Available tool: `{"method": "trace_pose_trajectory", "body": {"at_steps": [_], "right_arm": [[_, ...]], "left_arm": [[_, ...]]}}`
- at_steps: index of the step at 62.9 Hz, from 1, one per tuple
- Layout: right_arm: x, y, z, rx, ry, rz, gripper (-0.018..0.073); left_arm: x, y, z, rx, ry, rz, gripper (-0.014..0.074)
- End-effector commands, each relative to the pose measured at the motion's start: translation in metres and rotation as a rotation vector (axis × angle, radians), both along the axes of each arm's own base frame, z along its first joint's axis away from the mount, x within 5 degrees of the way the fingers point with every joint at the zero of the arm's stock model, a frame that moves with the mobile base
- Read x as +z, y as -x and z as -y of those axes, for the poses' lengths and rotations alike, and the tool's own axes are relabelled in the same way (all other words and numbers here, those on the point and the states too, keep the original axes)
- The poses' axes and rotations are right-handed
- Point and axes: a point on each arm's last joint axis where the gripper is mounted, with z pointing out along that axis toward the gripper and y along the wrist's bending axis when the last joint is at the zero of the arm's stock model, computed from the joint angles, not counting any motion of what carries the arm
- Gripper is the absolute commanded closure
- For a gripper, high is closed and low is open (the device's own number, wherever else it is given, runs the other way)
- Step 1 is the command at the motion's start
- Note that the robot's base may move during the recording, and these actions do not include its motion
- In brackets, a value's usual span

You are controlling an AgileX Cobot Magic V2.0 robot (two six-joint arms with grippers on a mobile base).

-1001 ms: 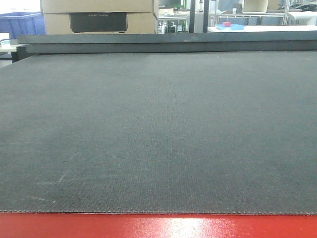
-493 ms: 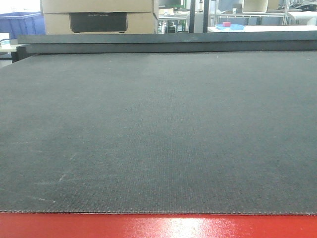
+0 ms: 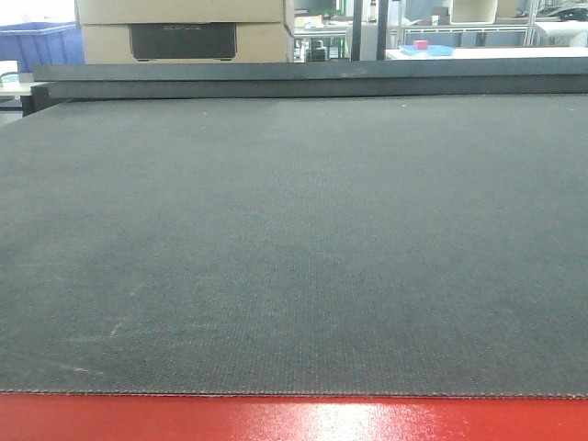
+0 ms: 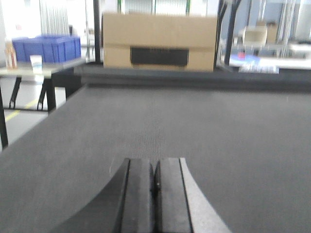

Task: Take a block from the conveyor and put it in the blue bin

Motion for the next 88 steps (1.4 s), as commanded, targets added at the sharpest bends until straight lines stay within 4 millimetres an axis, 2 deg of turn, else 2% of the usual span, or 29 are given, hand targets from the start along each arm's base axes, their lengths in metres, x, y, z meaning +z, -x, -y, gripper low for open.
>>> {"method": "trace_pose_trajectory", "body": {"at_steps": [1, 5, 9, 15, 24, 34, 40, 45, 55, 61, 68, 78, 88], "right_arm": [[0.008, 0.001, 0.000, -0.006, 0.002, 0.087, 0.0721], [0.013, 0.003, 0.001, -0.009, -0.001, 0.142, 0.0721], [0.019, 0.004, 0.001, -0.014, -0.004, 0.209, 0.0721], [0.028, 0.007, 0.002, -0.018, -0.007, 0.280, 0.0721], [0.069, 0.019, 0.002, -0.013, -0.011, 0.349, 0.0721], [0.120, 0.042, 0.002, -0.001, -0.009, 0.361, 0.0721], [0.147, 0.046, 0.001, 0.007, -0.005, 0.312, 0.0721], [0.165, 0.042, 0.001, 0.012, 0.000, 0.249, 0.0721], [0.188, 0.017, -0.002, 0.028, 0.016, -0.019, 0.0721], [0.198, -0.003, -0.003, 0.029, 0.035, -0.166, 0.0721], [0.207, -0.034, -0.005, 0.037, 0.043, -0.340, 0.0721], [0.197, -0.080, -0.007, 0.051, 0.057, -0.663, 0.0721], [0.167, -0.114, -0.009, 0.062, 0.067, -0.959, 0.0721]], "left_arm": [[0.010, 0.002, 0.000, -0.001, 0.028, 0.110, 0.0708], [0.011, 0.002, 0.000, -0.001, 0.028, 0.122, 0.0708], [0.021, 0.004, 0.000, -0.001, 0.028, 0.146, 0.0708], [0.050, 0.012, 0.000, -0.003, 0.028, 0.214, 0.0708], [0.098, 0.032, 0.000, 0.001, 0.003, 0.301, 0.0708], [0.150, 0.042, -0.001, 0.025, -0.058, 0.288, 0.0708], [0.179, 0.039, -0.001, 0.030, -0.057, 0.249, 0.0708], [0.201, 0.030, -0.002, 0.033, -0.056, 0.184, 0.0708], [0.232, -0.006, -0.004, 0.043, -0.051, -0.105, 0.0708], [0.240, -0.025, -0.004, 0.047, -0.050, -0.231, 0.0708], [0.241, -0.054, -0.004, 0.043, -0.044, -0.354, 0.0708], [0.230, -0.088, 0.000, 0.003, 0.006, -0.507, 0.0708], [0.212, -0.117, 0.007, -0.052, 0.077, -0.640, 0.0708]]}}
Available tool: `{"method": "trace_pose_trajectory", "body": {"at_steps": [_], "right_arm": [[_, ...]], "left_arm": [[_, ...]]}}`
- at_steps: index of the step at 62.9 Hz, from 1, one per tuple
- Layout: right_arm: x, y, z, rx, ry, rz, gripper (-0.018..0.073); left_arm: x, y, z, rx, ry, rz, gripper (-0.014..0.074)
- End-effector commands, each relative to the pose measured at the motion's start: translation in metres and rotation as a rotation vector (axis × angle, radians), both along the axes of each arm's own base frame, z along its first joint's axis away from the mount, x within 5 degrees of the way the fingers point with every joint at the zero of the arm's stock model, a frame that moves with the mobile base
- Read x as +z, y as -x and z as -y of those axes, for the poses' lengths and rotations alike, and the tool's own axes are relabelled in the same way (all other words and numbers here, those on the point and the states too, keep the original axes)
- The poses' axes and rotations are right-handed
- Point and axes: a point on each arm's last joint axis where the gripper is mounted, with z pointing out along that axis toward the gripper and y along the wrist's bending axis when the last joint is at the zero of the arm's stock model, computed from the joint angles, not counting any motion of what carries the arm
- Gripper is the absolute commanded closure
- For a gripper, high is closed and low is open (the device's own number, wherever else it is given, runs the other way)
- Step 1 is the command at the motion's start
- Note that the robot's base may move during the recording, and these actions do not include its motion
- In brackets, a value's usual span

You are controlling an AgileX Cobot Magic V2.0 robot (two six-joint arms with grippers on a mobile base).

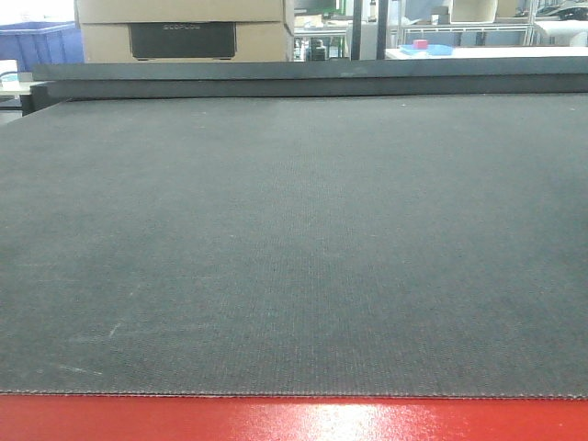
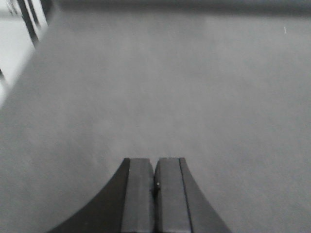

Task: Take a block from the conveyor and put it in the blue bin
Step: 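Close left gripper on green block, right gripper on light-blue block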

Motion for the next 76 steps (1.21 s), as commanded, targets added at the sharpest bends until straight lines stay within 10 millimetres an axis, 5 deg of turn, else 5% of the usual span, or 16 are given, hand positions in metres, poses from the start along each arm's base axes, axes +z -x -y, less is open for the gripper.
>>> {"method": "trace_pose_trajectory", "body": {"at_steps": [1, 28, 41, 63, 70, 76], "right_arm": [[-0.018, -0.018, 0.000, 0.003, 0.021, -0.172, 0.0721], [-0.077, -0.083, -0.006, 0.010, -0.007, -0.468, 0.0721], [-0.099, -0.099, -0.007, -0.072, -0.059, -0.571, 0.0721], [-0.127, -0.116, -0.008, -0.091, -0.060, -0.678, 0.0717], [-0.133, -0.120, -0.007, -0.095, -0.060, -0.692, 0.0624], [-0.138, -0.124, -0.006, -0.108, -0.065, -0.699, 0.0435]], "left_arm": [[-0.005, -0.011, 0.004, -0.016, 0.062, -0.047, 0.0708], [-0.060, -0.063, 0.006, -0.020, 0.070, -0.438, 0.0708], [-0.091, -0.092, -0.003, 0.014, -0.048, -0.612, 0.0708], [-0.126, -0.119, 0.001, 0.000, 0.007, -0.734, 0.0708], [-0.126, -0.120, 0.001, 0.000, 0.007, -0.726, 0.0708], [-0.126, -0.120, 0.001, 0.000, 0.007, -0.726, 0.0708]]}}
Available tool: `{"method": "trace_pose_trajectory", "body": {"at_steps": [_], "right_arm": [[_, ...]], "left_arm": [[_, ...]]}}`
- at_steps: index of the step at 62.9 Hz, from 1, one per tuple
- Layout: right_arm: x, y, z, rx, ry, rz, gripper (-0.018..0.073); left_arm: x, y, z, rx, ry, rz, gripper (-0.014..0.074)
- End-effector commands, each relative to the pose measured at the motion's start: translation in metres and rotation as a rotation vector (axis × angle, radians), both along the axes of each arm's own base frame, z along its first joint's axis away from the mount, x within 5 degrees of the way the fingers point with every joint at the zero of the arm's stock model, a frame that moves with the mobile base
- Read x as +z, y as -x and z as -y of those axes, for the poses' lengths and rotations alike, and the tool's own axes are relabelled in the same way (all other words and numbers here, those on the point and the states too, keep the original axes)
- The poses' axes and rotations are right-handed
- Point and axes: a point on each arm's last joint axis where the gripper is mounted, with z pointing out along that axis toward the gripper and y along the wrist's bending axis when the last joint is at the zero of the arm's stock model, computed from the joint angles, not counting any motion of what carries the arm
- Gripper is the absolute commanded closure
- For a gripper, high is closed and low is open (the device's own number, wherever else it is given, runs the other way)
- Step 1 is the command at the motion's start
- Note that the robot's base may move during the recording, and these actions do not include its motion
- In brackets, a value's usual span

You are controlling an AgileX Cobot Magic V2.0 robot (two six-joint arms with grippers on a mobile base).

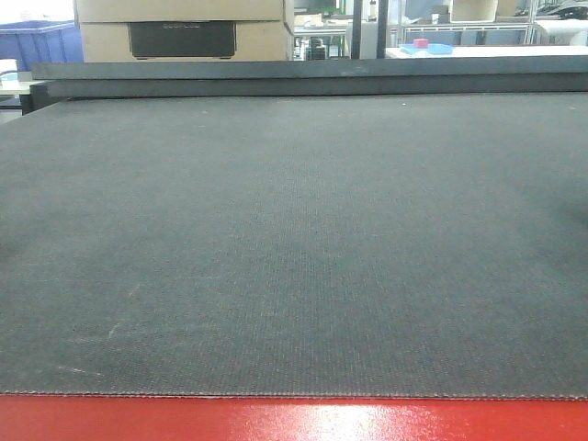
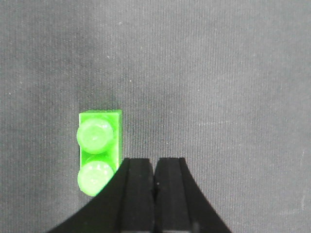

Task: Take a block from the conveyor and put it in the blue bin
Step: 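Close left gripper on green block, right gripper on light-blue block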

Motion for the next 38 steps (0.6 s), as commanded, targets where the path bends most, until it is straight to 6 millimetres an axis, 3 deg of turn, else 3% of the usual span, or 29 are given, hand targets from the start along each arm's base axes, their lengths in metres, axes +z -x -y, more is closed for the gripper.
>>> {"method": "trace_pose_trajectory", "body": {"at_steps": [1, 8, 11, 38], "right_arm": [[-0.003, -0.006, 0.001, -0.014, 0.002, 0.010, 0.0404], [-0.004, -0.008, 0.003, -0.024, 0.001, 0.016, 0.0171], [-0.005, -0.009, 0.003, -0.024, 0.001, 0.018, 0.0131], [-0.048, -0.026, 0.011, -0.066, 0.005, -0.101, 0.0179]], "left_arm": [[0.003, -0.001, 0.001, 0.013, 0.012, 0.017, 0.0708], [0.003, -0.001, 0.001, 0.013, 0.012, 0.017, 0.0708], [0.003, -0.001, 0.001, 0.013, 0.012, 0.017, 0.0708], [0.003, -0.001, 0.001, 0.013, 0.012, 0.021, 0.0708]]}}
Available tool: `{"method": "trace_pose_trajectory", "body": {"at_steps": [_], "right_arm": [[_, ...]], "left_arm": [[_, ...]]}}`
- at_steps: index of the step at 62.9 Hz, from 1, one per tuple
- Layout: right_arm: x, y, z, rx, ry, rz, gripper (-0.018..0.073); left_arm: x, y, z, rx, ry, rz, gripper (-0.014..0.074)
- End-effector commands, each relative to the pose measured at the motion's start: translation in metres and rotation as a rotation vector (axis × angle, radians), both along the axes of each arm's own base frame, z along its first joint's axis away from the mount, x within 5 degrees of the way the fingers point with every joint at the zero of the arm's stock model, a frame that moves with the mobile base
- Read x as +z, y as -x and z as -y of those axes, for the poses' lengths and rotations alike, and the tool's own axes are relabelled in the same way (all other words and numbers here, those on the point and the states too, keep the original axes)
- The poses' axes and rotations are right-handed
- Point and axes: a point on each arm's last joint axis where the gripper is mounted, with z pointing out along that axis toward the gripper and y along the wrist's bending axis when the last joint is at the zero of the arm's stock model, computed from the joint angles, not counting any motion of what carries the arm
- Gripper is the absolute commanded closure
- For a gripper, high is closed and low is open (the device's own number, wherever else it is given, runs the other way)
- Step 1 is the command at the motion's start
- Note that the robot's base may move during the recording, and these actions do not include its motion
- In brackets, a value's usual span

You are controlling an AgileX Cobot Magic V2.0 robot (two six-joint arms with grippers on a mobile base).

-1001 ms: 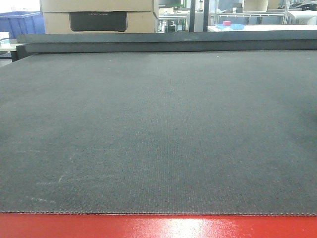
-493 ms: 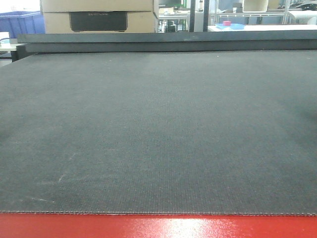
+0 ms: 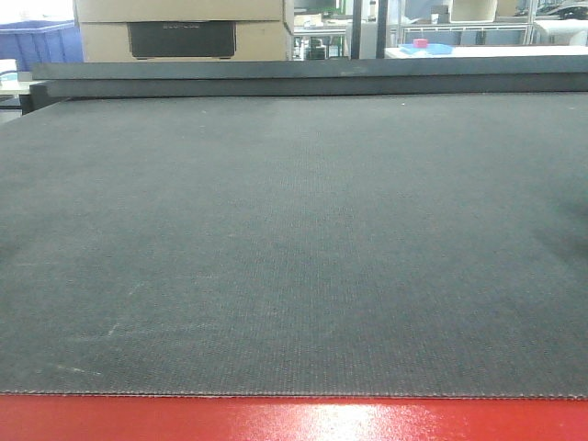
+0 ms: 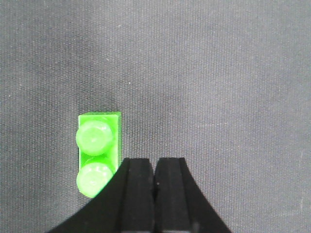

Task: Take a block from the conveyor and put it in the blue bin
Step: 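Close left gripper on green block, right gripper on light-blue block, then lift both held blocks up off the conveyor belt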

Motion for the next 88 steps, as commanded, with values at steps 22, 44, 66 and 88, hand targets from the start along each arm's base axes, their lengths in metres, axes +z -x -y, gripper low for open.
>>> {"method": "trace_pose_trajectory", "body": {"at_steps": [22, 44, 66, 88], "right_arm": [[-0.005, -0.004, 0.002, -0.026, 0.002, 0.012, 0.0179], [-0.013, 0.003, 0.003, -0.024, 0.005, -0.029, 0.0519], [0.030, 0.008, -0.001, -0.001, 0.006, 0.085, 0.0725], [0.072, 0.019, -0.011, 0.034, 0.000, 0.261, 0.0725]], "left_arm": [[0.003, -0.001, 0.002, 0.015, 0.027, 0.017, 0.0708], [0.002, 0.001, -0.003, 0.086, 0.045, -0.006, 0.0708], [0.002, 0.011, -0.036, 0.035, 0.007, -0.093, 0.0708], [-0.017, -0.006, -0.031, -0.008, -0.007, -0.113, 0.0582]]}}
